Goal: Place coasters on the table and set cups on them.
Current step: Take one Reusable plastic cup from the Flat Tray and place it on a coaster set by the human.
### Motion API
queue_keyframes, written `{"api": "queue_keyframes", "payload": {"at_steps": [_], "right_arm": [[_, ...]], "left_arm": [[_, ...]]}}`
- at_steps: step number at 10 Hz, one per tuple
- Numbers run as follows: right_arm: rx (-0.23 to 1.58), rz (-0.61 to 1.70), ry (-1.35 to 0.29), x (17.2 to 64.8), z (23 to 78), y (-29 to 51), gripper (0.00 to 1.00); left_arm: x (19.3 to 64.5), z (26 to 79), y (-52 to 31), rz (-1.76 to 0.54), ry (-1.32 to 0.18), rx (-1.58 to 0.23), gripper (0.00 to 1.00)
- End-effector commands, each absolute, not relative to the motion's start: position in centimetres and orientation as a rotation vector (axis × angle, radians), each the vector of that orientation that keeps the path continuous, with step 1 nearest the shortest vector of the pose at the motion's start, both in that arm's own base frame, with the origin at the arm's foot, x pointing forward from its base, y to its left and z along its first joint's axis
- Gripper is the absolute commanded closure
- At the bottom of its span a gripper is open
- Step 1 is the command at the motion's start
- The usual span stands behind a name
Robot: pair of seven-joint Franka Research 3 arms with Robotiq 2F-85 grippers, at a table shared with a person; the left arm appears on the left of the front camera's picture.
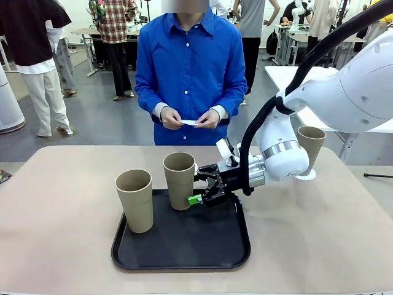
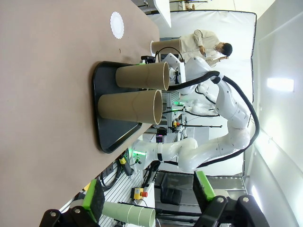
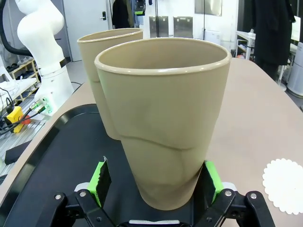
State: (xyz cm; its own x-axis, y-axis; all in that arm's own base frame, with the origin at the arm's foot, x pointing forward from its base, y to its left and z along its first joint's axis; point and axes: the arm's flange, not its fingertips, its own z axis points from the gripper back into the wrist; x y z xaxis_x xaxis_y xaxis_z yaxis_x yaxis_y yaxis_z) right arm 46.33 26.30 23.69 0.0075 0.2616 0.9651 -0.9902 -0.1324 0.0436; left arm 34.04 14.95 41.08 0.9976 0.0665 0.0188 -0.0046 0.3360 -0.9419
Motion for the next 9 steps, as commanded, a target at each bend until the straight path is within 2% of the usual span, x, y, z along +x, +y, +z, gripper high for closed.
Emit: {"api": "queue_keyframes", "payload": {"at_steps": [1,9], "right_arm": [[1.137,1.415,-0.896,46.9,23.6,27.0,0.0],[1.16,1.405,-0.889,48.1,23.4,28.3,0.0]], "left_arm": [[33.9,41.3,15.1,0.042,-0.064,-1.239,0.0],[33.9,41.3,15.1,0.042,-0.064,-1.239,0.0]]}}
